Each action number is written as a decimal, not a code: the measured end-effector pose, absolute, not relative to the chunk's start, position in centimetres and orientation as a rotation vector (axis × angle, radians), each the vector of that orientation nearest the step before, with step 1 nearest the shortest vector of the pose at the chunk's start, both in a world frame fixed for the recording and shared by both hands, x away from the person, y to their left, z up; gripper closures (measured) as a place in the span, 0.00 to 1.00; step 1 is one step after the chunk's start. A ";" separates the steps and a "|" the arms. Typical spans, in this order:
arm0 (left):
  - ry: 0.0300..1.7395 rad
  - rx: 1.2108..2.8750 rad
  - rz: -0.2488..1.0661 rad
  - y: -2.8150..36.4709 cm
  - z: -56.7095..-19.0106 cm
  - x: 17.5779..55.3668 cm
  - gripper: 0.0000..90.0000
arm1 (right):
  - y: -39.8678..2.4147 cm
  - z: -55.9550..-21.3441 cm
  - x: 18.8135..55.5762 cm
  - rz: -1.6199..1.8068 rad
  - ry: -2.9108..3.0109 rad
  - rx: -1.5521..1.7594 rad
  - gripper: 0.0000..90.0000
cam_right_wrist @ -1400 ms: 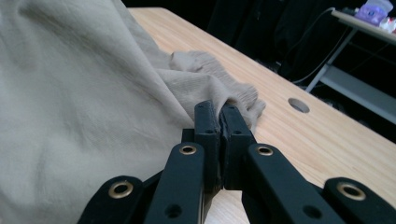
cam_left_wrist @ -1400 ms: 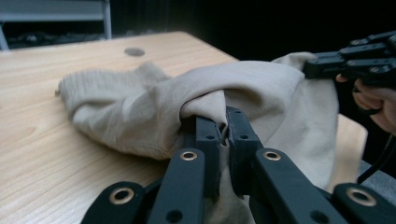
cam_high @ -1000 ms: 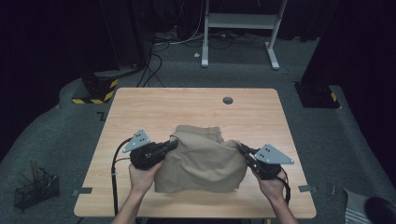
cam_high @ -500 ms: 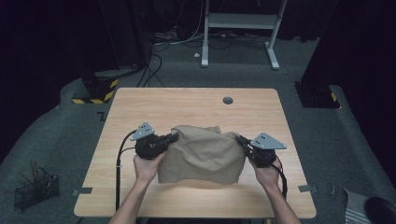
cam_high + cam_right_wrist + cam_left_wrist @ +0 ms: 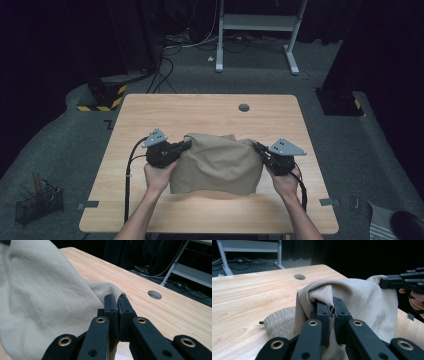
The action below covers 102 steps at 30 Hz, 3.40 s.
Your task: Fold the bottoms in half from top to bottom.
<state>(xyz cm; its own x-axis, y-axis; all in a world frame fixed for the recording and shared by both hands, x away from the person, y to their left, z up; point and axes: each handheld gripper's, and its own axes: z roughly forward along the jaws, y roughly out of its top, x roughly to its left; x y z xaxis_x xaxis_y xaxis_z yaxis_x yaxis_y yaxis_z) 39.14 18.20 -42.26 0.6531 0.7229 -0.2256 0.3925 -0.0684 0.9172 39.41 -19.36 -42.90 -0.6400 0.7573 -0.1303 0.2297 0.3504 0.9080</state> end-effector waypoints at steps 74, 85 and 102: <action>1.076 1.746 0.369 18.0 -45.2 45.6 0.95 | -17.8 -45.8 46.6 1.216 2.094 1.122 0.97; 1.096 1.754 0.369 18.0 -45.6 46.2 0.95 | -17.4 -46.0 47.4 1.189 2.112 1.139 0.97; 1.121 1.761 0.367 18.0 -46.5 47.0 0.95 | -17.2 -46.7 48.5 1.165 2.140 1.157 0.97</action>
